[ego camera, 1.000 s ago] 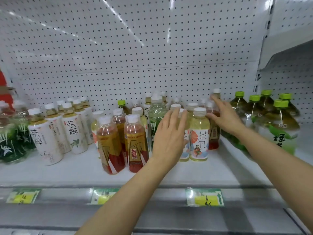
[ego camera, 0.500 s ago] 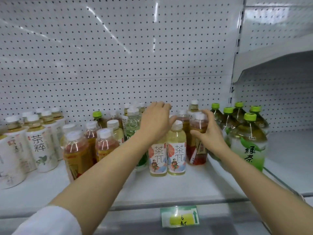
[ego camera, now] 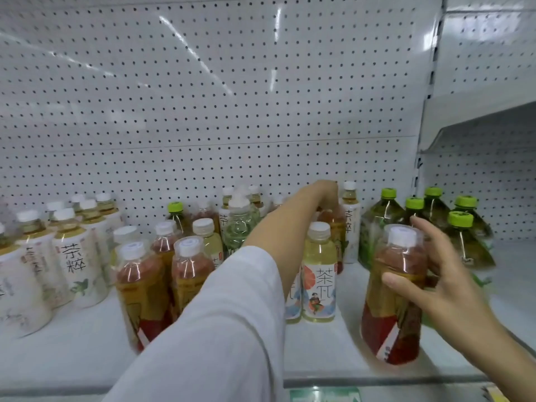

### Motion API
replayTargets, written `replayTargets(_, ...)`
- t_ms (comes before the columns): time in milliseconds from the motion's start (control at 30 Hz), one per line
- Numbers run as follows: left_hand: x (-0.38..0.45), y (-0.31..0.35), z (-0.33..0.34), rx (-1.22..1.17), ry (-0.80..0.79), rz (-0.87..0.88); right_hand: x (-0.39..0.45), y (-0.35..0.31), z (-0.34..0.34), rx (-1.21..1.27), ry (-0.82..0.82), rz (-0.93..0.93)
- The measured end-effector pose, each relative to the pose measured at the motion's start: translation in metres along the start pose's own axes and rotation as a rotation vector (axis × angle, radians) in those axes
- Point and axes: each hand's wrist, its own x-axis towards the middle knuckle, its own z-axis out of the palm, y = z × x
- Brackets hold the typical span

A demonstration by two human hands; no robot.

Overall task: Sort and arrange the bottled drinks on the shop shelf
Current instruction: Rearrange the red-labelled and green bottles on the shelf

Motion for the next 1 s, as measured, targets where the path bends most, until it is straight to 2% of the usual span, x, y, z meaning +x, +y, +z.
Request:
replayTargets(67, -0.011, 0.003, -0.01, -0.036, 0.048, 0.026, -0.004, -0.003, -0.001, 0.007, 0.035, 0.018)
replayTargets(167, -0.037, -0.003, -0.04, -0.219, 0.212, 0.073, -0.007, -0.007, 0.0, 0.048, 0.098, 0.012)
replayTargets(367, -0.126, -0.014, -0.102, -0.909, 0.625, 0.196, -0.016, -0.026, 0.022, 0.232, 0.118, -0.07)
replayTargets(500, -0.191, -0.035, -0.107, -1.276, 0.917, 0.292, -0.026, -0.038, 0.051, 0.348, 0.099, -0.092)
replayTargets(567, -0.227, -0.053, -0.101, -1.407, 0.988, 0.305, -0.031, -0.045, 0.068, 0.414, 0.06, -0.105)
replayTargets(667, -0.275, -0.088, -0.079, -1.452, 0.963, 0.32, -0.039, -0.053, 0.093, 0.439, -0.012, -0.132)
replayTargets(867, -0.329, -0.169, -0.03, -1.298, 1.042, 0.051, -0.054, -0.074, 0.141, 0.461, -0.104, -0.16)
replayTargets(1000, -0.341, -0.215, -0.014, -1.278, 1.049, -0.003, -0.054, -0.078, 0.165, 0.464, -0.11, -0.144)
